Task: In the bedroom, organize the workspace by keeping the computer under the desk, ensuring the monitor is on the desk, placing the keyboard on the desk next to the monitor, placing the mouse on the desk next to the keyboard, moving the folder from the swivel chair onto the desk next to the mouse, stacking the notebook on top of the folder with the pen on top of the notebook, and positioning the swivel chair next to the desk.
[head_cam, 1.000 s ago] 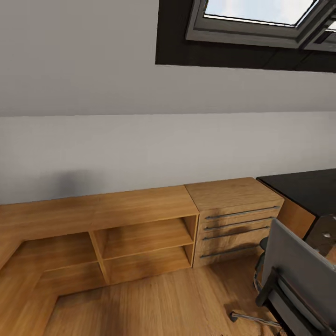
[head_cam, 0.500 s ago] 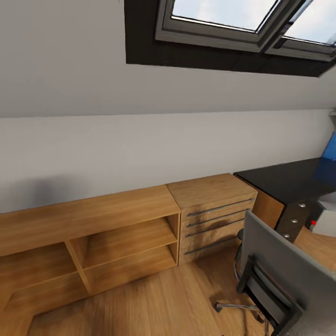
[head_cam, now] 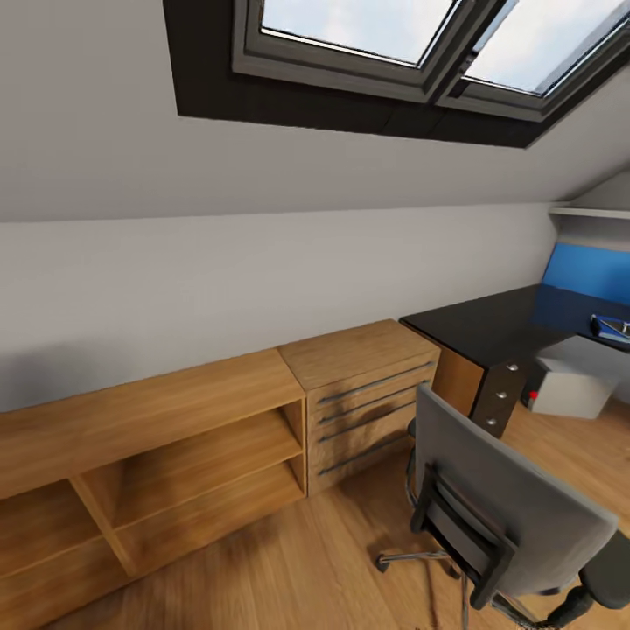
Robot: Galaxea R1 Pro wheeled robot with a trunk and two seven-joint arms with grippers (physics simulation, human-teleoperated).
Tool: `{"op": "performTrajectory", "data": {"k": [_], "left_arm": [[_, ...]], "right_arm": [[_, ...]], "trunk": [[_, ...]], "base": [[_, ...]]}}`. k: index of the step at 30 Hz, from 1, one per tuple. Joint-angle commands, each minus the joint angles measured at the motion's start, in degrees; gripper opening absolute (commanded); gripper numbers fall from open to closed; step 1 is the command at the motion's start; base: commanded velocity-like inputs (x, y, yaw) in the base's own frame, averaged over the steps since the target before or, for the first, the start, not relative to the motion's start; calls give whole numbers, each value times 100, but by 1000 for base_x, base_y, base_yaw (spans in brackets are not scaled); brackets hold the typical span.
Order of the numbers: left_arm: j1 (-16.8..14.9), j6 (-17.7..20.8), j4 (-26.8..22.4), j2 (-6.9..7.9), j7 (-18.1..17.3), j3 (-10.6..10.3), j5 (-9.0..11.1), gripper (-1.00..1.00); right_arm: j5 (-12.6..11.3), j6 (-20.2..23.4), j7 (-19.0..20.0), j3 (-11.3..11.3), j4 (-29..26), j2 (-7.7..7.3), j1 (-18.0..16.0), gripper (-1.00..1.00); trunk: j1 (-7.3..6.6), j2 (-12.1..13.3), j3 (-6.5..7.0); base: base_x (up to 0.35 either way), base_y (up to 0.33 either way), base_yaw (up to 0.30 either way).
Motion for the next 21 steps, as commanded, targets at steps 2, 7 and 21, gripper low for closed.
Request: {"op": "performTrajectory", "data": {"k": [2,7,21], "left_arm": [[4,-5,-13,-2,-9,15,6,100],[4,-6,-13,-2,-9,17,6,100],[4,490,-197,3,18,32,20,100]], "right_arm": [[-49,-22,-13,49,4,-1,-6,100],[-48,-23,-13,49,4,-1,-6,100],[-41,-24,-13,49,8,-10,-6,100]], "trunk": [[1,-4,-6],[1,-4,-6],[1,-4,19]], "base": [[0,0,-275],[0,0,-275],[0,0,-275]]}}
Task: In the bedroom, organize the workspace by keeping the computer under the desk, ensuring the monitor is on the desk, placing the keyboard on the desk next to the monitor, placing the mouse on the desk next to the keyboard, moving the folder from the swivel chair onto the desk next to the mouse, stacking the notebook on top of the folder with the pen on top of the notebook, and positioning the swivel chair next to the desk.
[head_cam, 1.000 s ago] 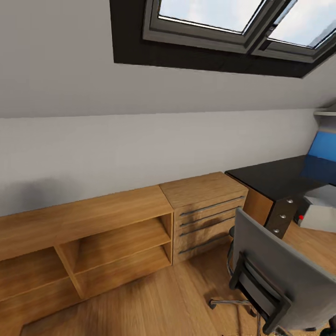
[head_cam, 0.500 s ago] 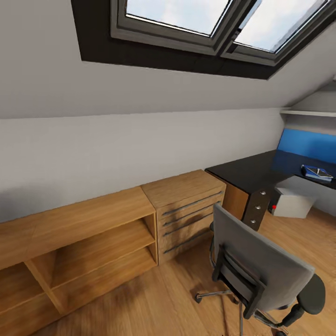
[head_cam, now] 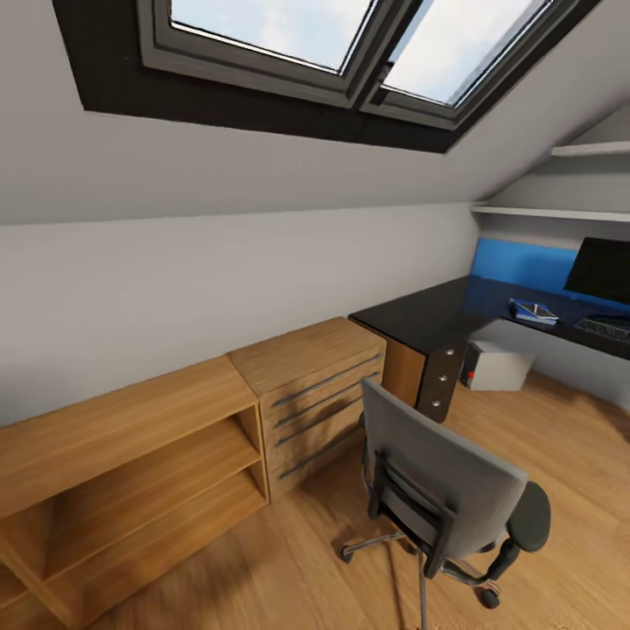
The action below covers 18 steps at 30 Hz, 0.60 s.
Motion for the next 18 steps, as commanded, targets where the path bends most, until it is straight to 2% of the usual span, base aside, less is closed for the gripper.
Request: {"op": "performTrajectory", "data": {"k": [1,18], "left_arm": [[4,27,-88,1,14,2,15,100],[4,96,-235,149,-8,5,-12,100]], "right_arm": [[-53,-21,-13,49,3,-1,-6,100],[-53,-21,-13,46,4,-1,-6,100]], "trunk": [[1,-4,-3],[1,-4,40]], "base": [[0,0,-275],[0,0,-275]]}}
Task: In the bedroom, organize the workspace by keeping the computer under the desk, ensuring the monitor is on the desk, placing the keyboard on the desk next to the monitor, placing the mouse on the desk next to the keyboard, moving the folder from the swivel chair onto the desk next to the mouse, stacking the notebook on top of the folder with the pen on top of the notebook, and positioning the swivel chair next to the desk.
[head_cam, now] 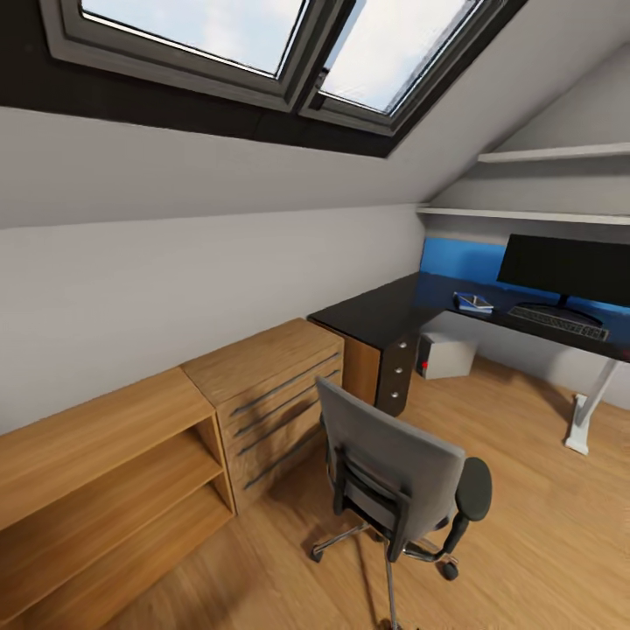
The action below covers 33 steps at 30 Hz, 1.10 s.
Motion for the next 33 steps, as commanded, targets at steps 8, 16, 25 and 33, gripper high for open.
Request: {"op": "performTrajectory", "data": {"k": [8,16,25,33], "left_arm": [[4,2,-13,0,-10,6,0,100],[4,10,-13,26,-21,6,-5,100],[1,16,-12,41,-28,-1,-5,100],[4,11,-5,36,-25,-14,-13,100]], "right_arm": [[-61,-20,-13,45,19,-8,-6,100],[-61,-20,-13,44,27,-8,-6,100],[-61,-20,-13,43,27,-8,-6,100],[-64,-20,-13,43,27,-9,-6,100]], "trunk": [[1,-4,15],[1,-4,36],[1,-4,60],[1,-4,81]], "base": [[-33,39,-275],[-41,259,-275],[16,301,-275],[51,250,-275]]}}
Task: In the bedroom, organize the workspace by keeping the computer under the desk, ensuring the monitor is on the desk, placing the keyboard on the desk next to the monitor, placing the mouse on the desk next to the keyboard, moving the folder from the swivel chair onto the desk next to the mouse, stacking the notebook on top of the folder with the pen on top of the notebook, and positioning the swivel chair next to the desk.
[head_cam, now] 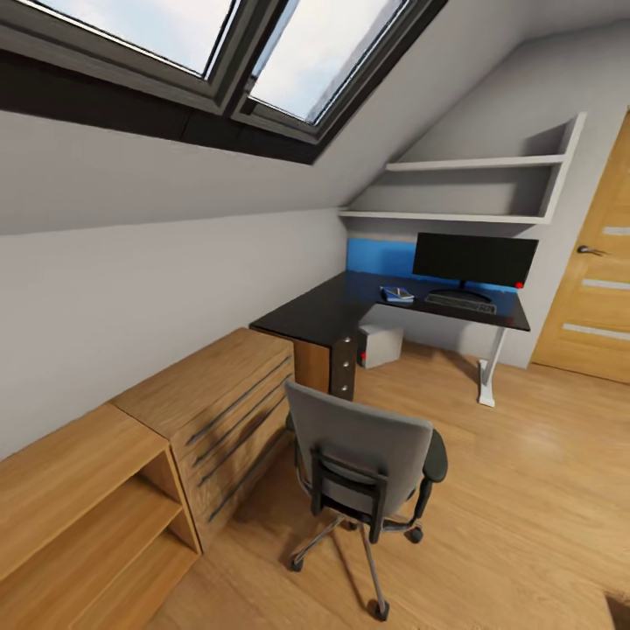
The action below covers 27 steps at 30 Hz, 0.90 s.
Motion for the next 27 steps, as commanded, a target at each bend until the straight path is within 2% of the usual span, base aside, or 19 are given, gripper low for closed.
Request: {"op": "performTrajectory", "data": {"k": [1,8,15,20,27], "left_arm": [[4,-5,-13,-3,3,5,4,100],[4,-7,-12,-3,5,9,3,100],[4,-63,-20,5,54,26,27,100],[3,-78,-21,29,57,27,29,100],[4,-86,-21,70,42,33,37,100]], "right_arm": [[-57,-22,-14,50,5,-1,-6,100],[-103,-16,-31,36,-9,5,-6,100],[-452,-14,-40,32,-37,14,-6,100],[-485,-8,-40,32,-42,15,-6,100],[-489,-5,-32,32,-40,13,-6,100]], "trunk": [[1,-4,-3],[1,-4,6],[1,-4,-15],[1,-4,-56],[1,-4,-95]], "base": [[8,75,-276],[3,24,-287],[0,1,-247],[0,12,-73],[0,240,-162]]}}
